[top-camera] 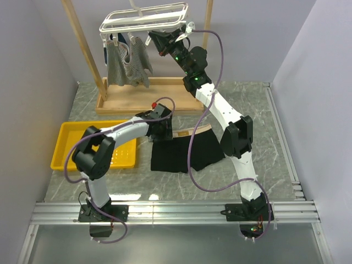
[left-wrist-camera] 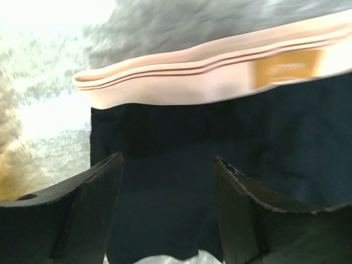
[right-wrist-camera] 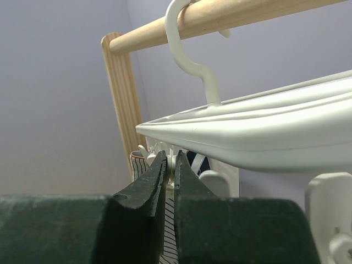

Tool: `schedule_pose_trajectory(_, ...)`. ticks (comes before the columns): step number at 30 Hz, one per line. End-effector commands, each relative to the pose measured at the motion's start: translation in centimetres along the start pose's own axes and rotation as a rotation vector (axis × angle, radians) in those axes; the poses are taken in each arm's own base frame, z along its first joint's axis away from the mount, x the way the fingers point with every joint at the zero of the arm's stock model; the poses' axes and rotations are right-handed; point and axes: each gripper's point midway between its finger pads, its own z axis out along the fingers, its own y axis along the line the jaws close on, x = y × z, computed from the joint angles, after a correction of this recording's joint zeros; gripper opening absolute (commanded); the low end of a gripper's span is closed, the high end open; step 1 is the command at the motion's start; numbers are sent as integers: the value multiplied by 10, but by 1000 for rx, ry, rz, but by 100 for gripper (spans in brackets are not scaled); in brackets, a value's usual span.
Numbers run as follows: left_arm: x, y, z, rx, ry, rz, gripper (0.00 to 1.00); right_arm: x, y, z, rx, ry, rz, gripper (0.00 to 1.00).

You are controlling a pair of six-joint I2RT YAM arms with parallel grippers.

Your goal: Clip the underwear to the hanger

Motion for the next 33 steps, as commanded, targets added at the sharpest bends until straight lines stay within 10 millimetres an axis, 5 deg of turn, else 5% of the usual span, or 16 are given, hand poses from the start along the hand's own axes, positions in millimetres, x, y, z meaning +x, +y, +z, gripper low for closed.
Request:
schedule_pose_trajectory(1,7,17,11,-144,26,-72,71,-55,18,3,-27,-101,-25,0)
schedule_pose_trajectory(8,0,22,31,-196,2,-77,77,-54,19,1,-32,-99,-18,0)
schedule_pose_trajectory(20,-24,18,33,-220,-53,-58,85,-54,19,-1,-41,-102,-19,0)
schedule_pose_trajectory(25,-16,24,46,-248,-21,-44,87,-52,15,-2,-32,-102,-13,0)
schedule_pose_trajectory(30,-4,31,59,-273,11,-27,79,-50,13,-3,-29,-99,-8,0)
schedule_pose_trajectory(33,4,33,66,-274,37,-25,60,-50,14,-2,-31,-101,-8,0)
